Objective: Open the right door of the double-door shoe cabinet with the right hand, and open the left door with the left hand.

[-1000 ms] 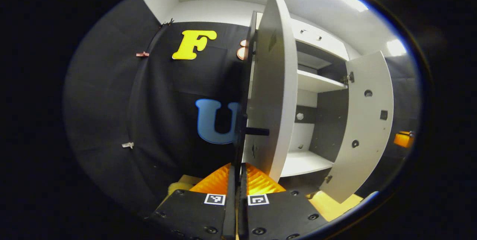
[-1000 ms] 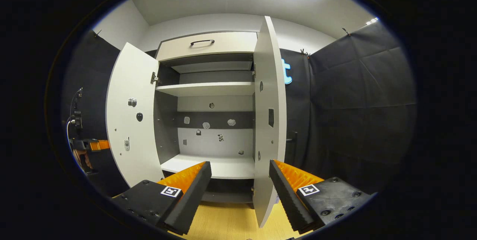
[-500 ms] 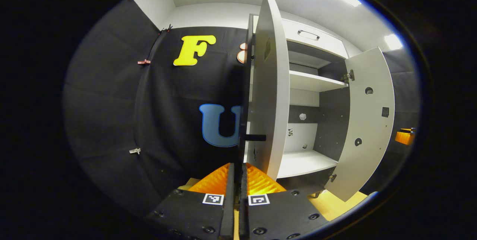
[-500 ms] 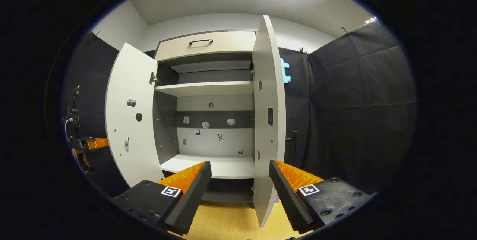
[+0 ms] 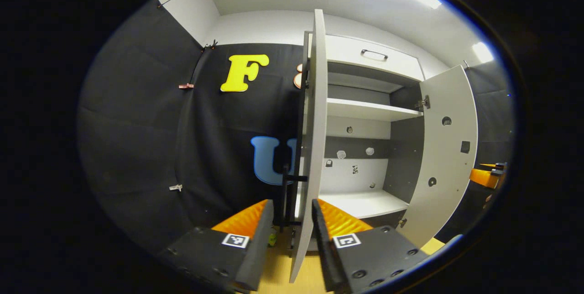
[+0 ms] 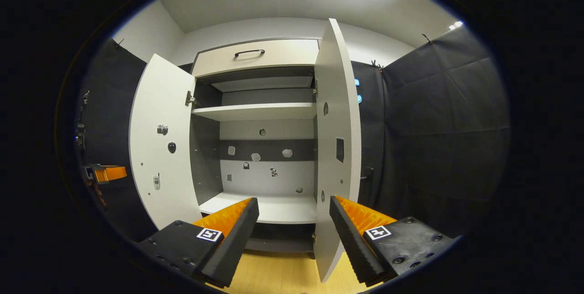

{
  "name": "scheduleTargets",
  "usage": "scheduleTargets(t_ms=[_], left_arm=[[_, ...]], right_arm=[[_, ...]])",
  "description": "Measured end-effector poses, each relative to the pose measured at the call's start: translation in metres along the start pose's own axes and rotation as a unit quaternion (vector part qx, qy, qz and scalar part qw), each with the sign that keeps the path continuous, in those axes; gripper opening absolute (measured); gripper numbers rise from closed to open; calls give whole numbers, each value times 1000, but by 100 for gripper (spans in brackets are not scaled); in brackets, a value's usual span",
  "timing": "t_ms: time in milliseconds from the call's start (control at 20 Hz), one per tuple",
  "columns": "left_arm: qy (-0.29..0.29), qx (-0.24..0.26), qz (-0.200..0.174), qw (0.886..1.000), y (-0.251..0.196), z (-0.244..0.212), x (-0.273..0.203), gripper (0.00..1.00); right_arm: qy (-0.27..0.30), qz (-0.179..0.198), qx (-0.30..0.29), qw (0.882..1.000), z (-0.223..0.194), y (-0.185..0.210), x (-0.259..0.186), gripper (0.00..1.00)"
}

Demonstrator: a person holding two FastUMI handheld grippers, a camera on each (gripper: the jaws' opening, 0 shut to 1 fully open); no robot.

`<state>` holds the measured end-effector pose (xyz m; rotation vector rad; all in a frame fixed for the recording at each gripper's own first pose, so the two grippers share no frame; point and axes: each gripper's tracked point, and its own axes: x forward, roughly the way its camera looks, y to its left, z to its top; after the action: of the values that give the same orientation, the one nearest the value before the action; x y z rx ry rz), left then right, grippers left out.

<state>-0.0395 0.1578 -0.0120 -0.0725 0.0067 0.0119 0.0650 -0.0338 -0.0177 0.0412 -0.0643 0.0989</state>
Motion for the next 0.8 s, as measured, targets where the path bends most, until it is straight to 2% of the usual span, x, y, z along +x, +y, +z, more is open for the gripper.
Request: scheduleTargets(t_ms=[100,150,200,800], left_arm=[[13,-3,-9,1000,-12,-6,-4,72],[17,-3,-10,1000,-17,-6,-4,89],[17,-1,-10,1000,-19,-7,-6,93],[19,9,-20,1000,-59,-13,-10,95]], right_arm=[[0,7,1,1000,3,4,5,98],[0,7,3,1000,3,6,9,98],[-1,8,7,1000,4,8,9,98],[-10,17,29,999,9,22,6,98]])
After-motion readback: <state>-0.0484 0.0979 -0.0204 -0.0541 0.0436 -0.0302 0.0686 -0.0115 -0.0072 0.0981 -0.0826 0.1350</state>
